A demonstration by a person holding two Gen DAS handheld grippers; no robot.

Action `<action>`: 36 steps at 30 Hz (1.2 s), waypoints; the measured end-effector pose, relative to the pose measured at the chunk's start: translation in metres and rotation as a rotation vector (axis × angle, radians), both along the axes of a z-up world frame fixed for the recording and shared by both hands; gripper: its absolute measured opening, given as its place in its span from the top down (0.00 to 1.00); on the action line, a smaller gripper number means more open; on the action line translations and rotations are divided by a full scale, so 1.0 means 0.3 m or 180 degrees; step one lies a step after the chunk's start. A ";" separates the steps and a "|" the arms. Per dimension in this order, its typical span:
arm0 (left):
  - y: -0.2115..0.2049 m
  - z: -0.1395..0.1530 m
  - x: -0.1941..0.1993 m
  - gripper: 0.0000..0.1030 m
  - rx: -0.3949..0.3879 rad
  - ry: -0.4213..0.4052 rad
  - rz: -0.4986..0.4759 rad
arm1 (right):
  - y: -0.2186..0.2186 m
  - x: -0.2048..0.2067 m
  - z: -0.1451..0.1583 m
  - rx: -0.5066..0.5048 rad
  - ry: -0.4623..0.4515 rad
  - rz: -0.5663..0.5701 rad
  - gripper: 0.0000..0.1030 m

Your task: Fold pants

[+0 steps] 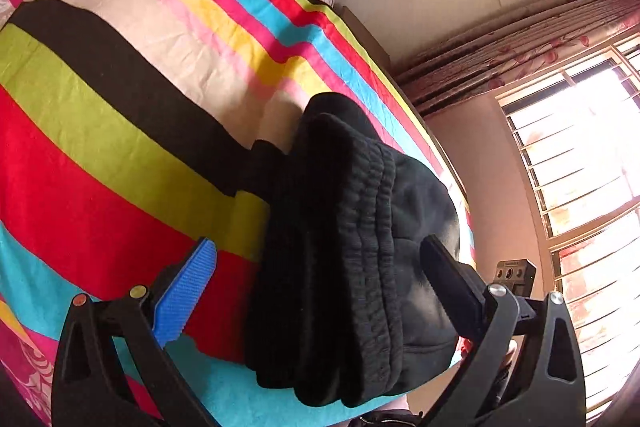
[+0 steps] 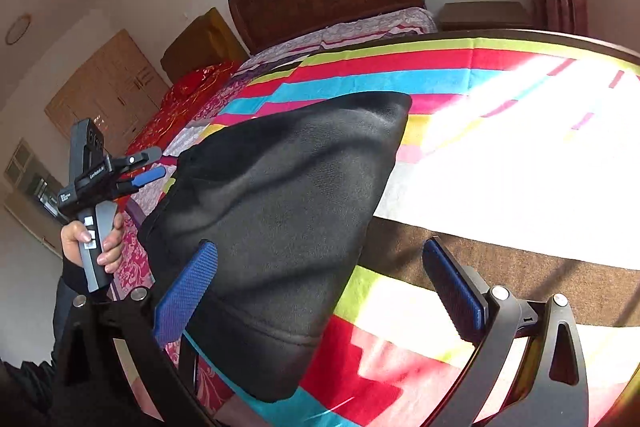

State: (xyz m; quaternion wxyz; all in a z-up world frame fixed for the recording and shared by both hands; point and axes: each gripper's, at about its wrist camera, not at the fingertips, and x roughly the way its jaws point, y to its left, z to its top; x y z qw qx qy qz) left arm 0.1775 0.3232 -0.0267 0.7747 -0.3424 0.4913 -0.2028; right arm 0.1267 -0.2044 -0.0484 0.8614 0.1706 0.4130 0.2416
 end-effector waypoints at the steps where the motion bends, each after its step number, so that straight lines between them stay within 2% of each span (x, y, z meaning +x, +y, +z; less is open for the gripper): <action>1: -0.003 -0.022 0.003 0.02 -0.0126 0.0066 -0.0087 | -0.016 0.038 -0.024 0.0176 0.0174 -0.0043 0.05; 3: -0.026 -0.046 0.008 0.02 -0.0130 0.0120 -0.0212 | -0.027 0.118 -0.091 0.0531 0.0585 -0.0025 0.05; 5: -0.060 -0.059 0.014 0.02 -0.0091 0.0142 -0.0350 | -0.005 0.143 -0.116 0.0524 0.0701 -0.0026 0.05; 7: -0.093 -0.066 0.026 0.02 -0.0232 0.0149 -0.0535 | 0.030 0.161 -0.136 0.0525 0.0799 0.0070 0.05; 8: -0.109 -0.061 0.029 0.02 -0.0143 0.0156 -0.0559 | 0.049 0.165 -0.144 0.0531 0.0833 0.0121 0.05; 10: -0.137 -0.049 0.039 0.02 0.0007 0.0193 -0.0646 | 0.084 0.165 -0.142 0.0458 0.0784 0.0165 0.04; 15: -0.151 -0.012 0.050 0.02 -0.0162 0.0009 -0.0721 | 0.144 0.168 -0.131 0.0428 0.0782 0.0165 0.04; 17: -0.161 -0.072 0.068 0.03 -0.0109 0.0186 -0.0731 | 0.169 0.167 -0.132 0.0416 0.0776 0.0177 0.04; 19: -0.159 -0.074 0.073 0.02 -0.0267 0.0103 -0.0760 | 0.199 0.167 -0.133 0.0444 0.0770 0.0230 0.04; 22: -0.167 -0.076 0.088 0.03 -0.0308 0.0197 -0.0714 | 0.272 0.174 -0.134 0.0508 0.0726 0.0350 0.04; 23: -0.179 -0.071 0.081 0.05 -0.0214 0.0162 -0.0729 | 0.291 0.176 -0.133 0.0513 0.0712 0.0348 0.04; 24: -0.187 -0.065 0.071 0.23 -0.0007 0.0149 -0.0708 | 0.308 0.184 -0.134 0.0526 0.0718 0.0343 0.04; 25: -0.191 -0.058 0.060 0.33 0.0179 0.0148 -0.0668 | 0.324 0.191 -0.131 0.0542 0.0726 0.0340 0.04; 27: -0.184 -0.040 0.041 0.41 0.0203 0.0063 -0.0610 | 0.344 0.195 -0.129 0.0587 0.0750 0.0329 0.04; 29: -0.188 -0.014 0.026 0.45 0.0300 -0.0010 -0.0585 | 0.364 0.192 -0.132 0.0658 0.0762 0.0314 0.05; 30: -0.198 0.001 0.021 0.47 0.0368 -0.0037 -0.0571 | 0.371 0.183 -0.121 0.0621 0.0750 0.0275 0.18; 31: -0.206 0.018 0.025 0.49 0.0440 -0.0060 -0.0554 | 0.379 0.174 -0.122 0.0598 0.0740 0.0215 0.25; 33: -0.231 0.061 0.020 0.53 0.0560 -0.0130 -0.0526 | 0.376 0.152 -0.130 0.0771 0.0707 0.0157 0.50; 36: -0.254 0.135 0.001 0.56 0.0638 -0.0241 -0.0530 | 0.400 0.134 -0.128 0.0914 0.0664 0.0124 0.59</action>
